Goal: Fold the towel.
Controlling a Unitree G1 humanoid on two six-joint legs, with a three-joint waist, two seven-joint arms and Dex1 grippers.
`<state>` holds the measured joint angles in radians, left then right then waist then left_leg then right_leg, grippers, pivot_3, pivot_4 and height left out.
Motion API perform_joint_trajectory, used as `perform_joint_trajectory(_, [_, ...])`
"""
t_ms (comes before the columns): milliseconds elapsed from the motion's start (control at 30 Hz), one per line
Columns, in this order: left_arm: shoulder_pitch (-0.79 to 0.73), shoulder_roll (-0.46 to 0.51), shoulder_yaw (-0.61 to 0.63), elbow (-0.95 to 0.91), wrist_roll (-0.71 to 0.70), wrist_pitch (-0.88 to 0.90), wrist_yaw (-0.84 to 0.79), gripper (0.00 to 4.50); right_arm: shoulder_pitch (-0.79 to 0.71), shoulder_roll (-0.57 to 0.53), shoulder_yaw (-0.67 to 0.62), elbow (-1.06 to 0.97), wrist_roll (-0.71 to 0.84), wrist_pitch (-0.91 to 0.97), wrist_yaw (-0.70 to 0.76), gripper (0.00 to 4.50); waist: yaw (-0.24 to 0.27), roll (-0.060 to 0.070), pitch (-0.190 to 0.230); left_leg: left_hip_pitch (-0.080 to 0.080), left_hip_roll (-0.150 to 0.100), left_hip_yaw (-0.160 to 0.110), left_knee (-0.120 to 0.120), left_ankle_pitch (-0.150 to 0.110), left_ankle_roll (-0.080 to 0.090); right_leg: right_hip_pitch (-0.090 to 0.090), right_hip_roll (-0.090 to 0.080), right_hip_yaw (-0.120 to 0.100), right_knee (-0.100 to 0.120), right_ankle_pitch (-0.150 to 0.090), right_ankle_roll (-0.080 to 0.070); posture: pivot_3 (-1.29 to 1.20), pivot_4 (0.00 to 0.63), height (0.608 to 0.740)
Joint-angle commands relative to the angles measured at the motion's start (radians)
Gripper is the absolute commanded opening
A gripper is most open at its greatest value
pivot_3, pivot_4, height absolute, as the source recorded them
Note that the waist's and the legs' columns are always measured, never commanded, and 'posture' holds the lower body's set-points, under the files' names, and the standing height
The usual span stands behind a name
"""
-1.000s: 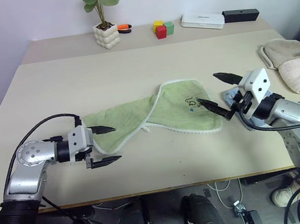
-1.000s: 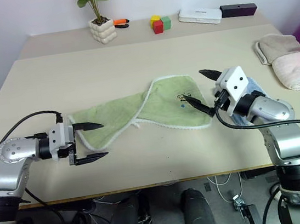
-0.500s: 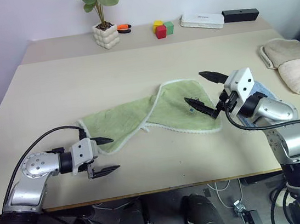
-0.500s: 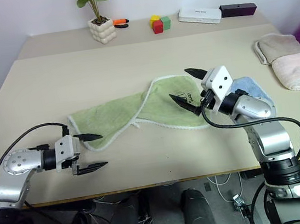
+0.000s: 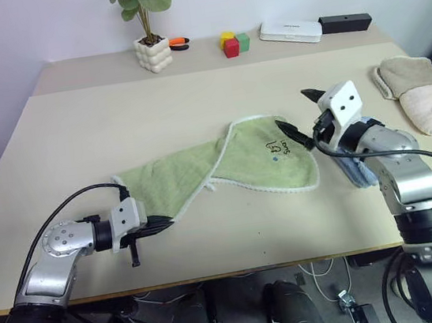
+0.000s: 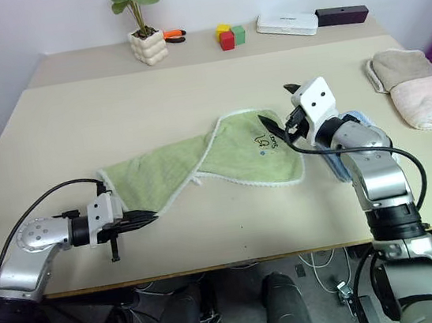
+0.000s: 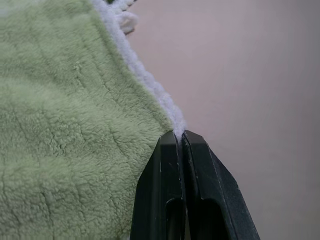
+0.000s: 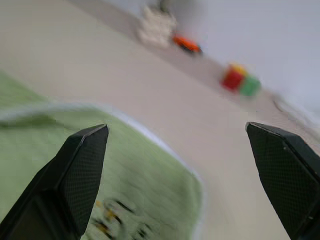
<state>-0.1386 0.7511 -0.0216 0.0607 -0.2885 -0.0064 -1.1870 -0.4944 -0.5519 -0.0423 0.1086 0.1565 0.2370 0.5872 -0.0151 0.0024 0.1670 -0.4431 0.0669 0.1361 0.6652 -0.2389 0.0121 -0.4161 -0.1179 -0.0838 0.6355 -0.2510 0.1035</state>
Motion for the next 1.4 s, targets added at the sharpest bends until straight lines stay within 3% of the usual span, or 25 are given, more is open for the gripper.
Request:
perform_joint_trajectory(33, [-0.036,-0.002,0.176,-0.075,-0.216,0.12,0.026,0.05,-0.118,0.043,0.017,0.165,-0.056,0.07,-0.088,4.5,-0.002,0.0,0.001,-0.001,0.0,0.0,0.0,0.0,0.0,-0.002,0.0,0.0,0.001,0.0,0.0,0.0,0.15,0.735])
perform_joint_trajectory(333, [0.003,-0.04,0.204,-0.214,-0.236,0.203,0.126,0.05,-0.457,0.132,0.0,0.711,-0.077,0.056,-0.175,4.5,-0.006,0.001,0.001,-0.002,0.0,0.002,-0.001,0.004,-0.006,-0.003,0.0,0.001,0.002,0.0,0.001,0.0,0.15,0.735])
perform_joint_trajectory(567, [0.048,-0.043,0.226,-0.275,-0.237,0.223,0.165,0.05,-0.579,0.157,-0.001,0.976,-0.08,0.059,-0.134,4.5,-0.006,0.001,0.002,-0.002,0.0,0.003,-0.001,0.004,-0.007,-0.003,0.0,0.001,0.002,0.0,0.001,0.0,0.15,0.735])
perform_joint_trajectory(667, [0.06,-0.04,0.23,-0.287,-0.239,0.227,0.174,0.0,-0.602,0.171,0.003,1.031,-0.092,0.066,-0.108,3.59,-0.01,0.001,0.002,-0.001,0.0,0.003,-0.002,0.004,-0.007,-0.003,0.001,0.001,0.003,0.0,0.0,0.0,0.15,0.735])
perform_joint_trajectory(900, [0.061,-0.042,0.223,-0.288,-0.231,0.23,0.183,0.0,-0.613,0.183,-0.019,1.043,-0.092,0.066,-0.1,0.05,-0.006,0.001,0.002,-0.001,0.0,0.003,-0.002,0.005,-0.007,-0.003,0.001,0.001,0.003,0.0,0.0,0.0,0.15,0.735])
perform_joint_trajectory(1033, [0.04,-0.043,0.225,-0.255,-0.221,0.234,0.203,0.0,-0.6,0.167,-0.024,1.02,-0.096,0.053,-0.094,0.05,-0.005,0.001,0.002,-0.001,0.0,0.003,-0.001,0.004,-0.007,-0.003,0.001,0.001,0.003,0.0,0.0,0.0,0.15,0.735])
perform_joint_trajectory(1200, [-0.078,-0.094,0.246,-0.083,-0.18,0.204,0.307,0.0,-0.549,0.141,-0.013,0.916,-0.105,-0.013,-0.071,0.05,-0.002,0.001,0.002,-0.002,0.0,0.003,-0.001,0.005,-0.007,-0.003,0.001,0.001,0.003,0.0,0.0,0.0,0.15,0.735])
perform_joint_trajectory(1400, [-0.534,-0.123,0.188,0.481,0.084,-0.018,0.573,0.0,-0.627,0.173,-0.002,0.921,-0.147,-0.168,-0.174,0.05,-0.002,-0.001,0.003,-0.002,-0.001,0.002,-0.001,0.006,-0.009,-0.004,0.001,0.001,0.006,0.0,0.001,0.0,0.15,0.735])
